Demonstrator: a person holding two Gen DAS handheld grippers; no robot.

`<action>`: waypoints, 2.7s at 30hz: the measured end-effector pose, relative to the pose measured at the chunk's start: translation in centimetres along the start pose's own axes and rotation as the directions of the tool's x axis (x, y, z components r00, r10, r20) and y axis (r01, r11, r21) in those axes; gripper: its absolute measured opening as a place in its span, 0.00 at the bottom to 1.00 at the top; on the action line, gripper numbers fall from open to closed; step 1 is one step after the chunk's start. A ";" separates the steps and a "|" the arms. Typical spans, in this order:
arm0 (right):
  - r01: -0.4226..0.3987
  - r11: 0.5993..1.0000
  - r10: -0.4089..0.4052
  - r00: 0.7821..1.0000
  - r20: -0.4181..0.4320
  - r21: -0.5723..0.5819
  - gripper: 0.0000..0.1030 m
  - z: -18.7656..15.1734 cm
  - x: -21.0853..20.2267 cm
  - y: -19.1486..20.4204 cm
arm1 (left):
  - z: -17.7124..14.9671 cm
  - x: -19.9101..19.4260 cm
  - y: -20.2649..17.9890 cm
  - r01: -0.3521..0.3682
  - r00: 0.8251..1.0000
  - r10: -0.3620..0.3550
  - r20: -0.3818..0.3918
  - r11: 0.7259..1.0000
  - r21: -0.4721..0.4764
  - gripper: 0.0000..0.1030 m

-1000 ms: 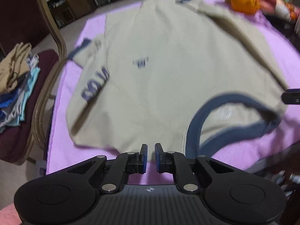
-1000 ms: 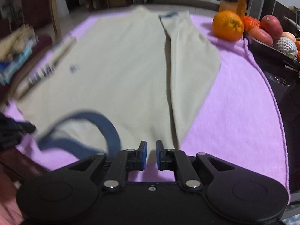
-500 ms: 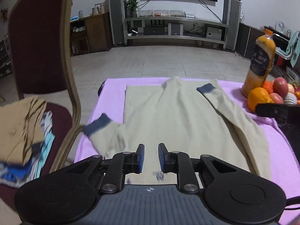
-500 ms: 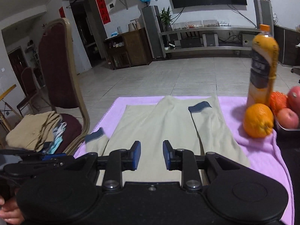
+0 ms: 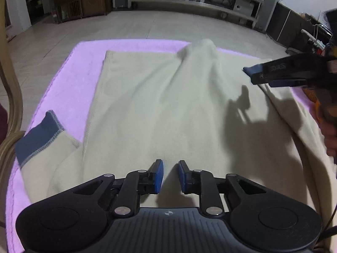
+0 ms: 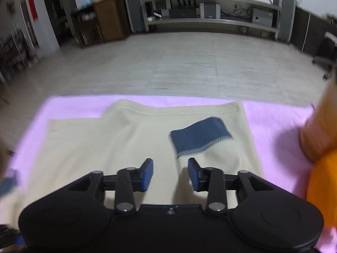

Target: Fold clothes

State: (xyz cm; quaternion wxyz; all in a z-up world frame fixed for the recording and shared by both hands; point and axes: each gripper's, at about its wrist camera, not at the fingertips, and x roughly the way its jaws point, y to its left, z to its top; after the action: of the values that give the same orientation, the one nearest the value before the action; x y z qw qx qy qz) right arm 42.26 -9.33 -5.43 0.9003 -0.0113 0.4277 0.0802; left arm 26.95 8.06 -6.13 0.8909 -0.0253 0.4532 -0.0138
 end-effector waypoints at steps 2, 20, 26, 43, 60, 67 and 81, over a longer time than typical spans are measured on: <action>0.064 0.997 -0.065 0.998 -0.007 -0.041 0.40 0.2 1.8 0.3 | -0.1 0.0 -0.2 -0.002 1.000 0.002 0.003 1.000 0.023 0.24; -0.129 0.949 -0.046 0.847 0.530 0.288 0.05 -10.7 -33.9 -13.4 | -4.6 -17.8 -6.2 0.203 0.964 -0.211 0.163 0.977 0.063 0.19; -0.161 0.855 -0.167 0.814 0.556 0.492 0.05 -17.3 -37.2 -24.9 | -10.3 -19.6 -12.7 0.236 0.966 -0.250 0.063 0.955 0.178 0.19; -0.074 0.741 -0.285 0.865 0.412 0.668 0.25 -22.1 -30.5 -39.5 | -13.8 -14.6 -25.4 0.322 0.945 -0.283 -0.166 0.896 0.305 0.20; -0.051 0.796 -0.016 0.994 0.104 0.603 0.19 -22.4 -22.8 -36.3 | -16.4 -12.5 -24.3 0.228 0.969 -0.183 -0.168 0.922 0.313 0.20; 0.155 0.891 -0.122 0.987 -0.104 0.427 0.00 -21.8 -18.3 -32.7 | -16.7 -11.5 -23.7 0.219 0.970 -0.169 -0.176 0.923 0.316 0.20; 0.212 0.917 -0.208 0.977 -0.051 0.337 0.10 -18.8 -21.2 -29.7 | -17.1 -13.5 -19.5 0.173 0.985 -0.156 -0.077 0.915 0.365 0.20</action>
State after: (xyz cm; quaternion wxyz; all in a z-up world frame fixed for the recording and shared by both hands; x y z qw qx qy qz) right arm 19.20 -43.18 -2.40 0.8890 0.0982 0.4378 -0.0921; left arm 5.12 -11.31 -4.21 0.8647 0.1054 0.4590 -0.1746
